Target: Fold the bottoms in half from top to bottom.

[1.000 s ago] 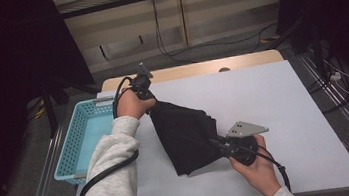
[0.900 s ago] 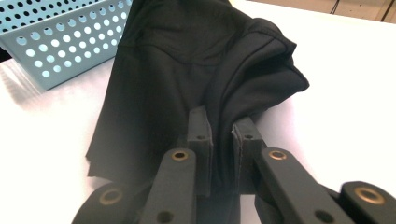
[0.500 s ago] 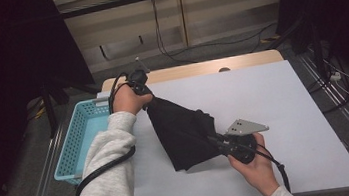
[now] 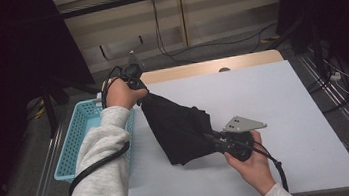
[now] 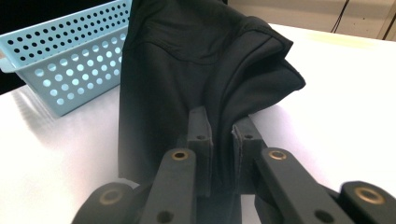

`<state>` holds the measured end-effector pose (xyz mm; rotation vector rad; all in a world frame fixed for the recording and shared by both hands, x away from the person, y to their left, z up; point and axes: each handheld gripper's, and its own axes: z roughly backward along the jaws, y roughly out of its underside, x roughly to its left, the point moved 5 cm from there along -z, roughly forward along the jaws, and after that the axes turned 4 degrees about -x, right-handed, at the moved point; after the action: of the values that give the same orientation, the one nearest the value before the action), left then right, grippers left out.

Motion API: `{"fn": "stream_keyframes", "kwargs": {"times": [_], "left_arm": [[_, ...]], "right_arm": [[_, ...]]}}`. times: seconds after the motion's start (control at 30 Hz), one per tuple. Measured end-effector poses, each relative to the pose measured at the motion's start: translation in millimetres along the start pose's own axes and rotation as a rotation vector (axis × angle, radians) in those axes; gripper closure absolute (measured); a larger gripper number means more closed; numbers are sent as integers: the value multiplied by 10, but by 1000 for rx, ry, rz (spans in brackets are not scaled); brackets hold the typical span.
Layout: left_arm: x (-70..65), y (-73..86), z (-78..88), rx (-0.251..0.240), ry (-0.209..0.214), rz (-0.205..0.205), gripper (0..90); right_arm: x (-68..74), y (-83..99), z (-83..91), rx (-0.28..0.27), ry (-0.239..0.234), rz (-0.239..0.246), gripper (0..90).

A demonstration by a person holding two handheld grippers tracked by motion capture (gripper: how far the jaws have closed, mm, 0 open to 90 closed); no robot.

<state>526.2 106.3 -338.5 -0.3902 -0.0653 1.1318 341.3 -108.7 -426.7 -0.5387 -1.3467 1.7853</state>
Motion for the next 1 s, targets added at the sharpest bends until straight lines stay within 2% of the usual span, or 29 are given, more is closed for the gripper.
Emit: {"fn": "stream_keyframes", "kwargs": {"times": [0.2, 0.23, 0.43, 0.67, 1.0], "left_arm": [[4, -30, 73, 29, -21, -16, 819], [-3, -46, 94, 21, -26, -12, 819], [-30, -116, 273, 21, -56, -43, 818], [4, -143, 387, 12, -62, -27, 818], [67, -133, 447, 23, -64, -19, 819]], "right_arm": [[50, -19, -41, 5, -14, 4, 810], [54, -22, -45, 4, -14, 5, 811], [80, -68, -59, -19, -23, 4, 811], [123, -153, -71, -44, -32, 5, 811], [133, -209, -78, -54, -33, 22, 810]]}}
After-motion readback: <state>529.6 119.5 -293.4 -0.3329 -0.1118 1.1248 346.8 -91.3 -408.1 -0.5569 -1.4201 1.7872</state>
